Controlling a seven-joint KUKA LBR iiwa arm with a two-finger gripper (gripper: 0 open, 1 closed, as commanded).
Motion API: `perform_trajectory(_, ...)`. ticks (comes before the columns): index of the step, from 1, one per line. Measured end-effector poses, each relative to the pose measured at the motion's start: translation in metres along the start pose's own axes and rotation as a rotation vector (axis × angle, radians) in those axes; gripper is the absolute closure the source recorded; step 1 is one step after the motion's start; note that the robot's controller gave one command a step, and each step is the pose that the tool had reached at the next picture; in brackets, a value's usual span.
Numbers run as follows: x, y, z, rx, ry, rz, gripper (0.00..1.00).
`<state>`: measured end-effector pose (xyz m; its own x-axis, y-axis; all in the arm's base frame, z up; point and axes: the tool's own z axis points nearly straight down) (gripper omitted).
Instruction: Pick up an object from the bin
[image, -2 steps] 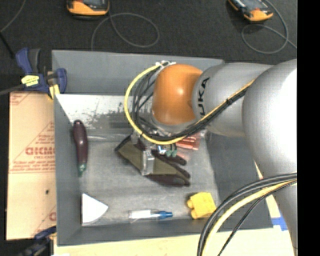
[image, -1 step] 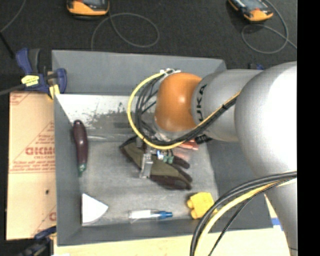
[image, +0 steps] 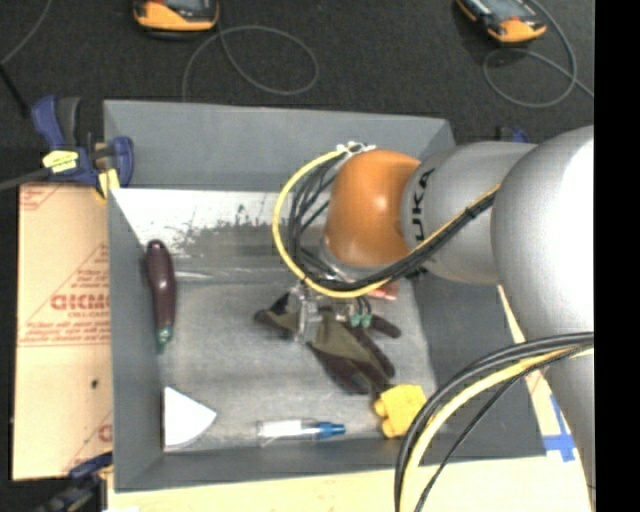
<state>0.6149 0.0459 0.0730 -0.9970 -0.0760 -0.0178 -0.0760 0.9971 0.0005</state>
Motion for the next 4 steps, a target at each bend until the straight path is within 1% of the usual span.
perform_trajectory(1, 0.0, 0.0, 0.0, 0.0, 0.0, 0.001, 1.0)
perform_trajectory(2, -0.001, -0.008, -0.061, 0.0, -0.004, -0.013, 1.0)
perform_trajectory(3, -0.001, -0.008, -0.061, -0.001, -0.004, -0.013, 1.0)
perform_trajectory(4, 0.018, -0.011, -0.055, -0.002, -0.006, 0.03, 1.0)
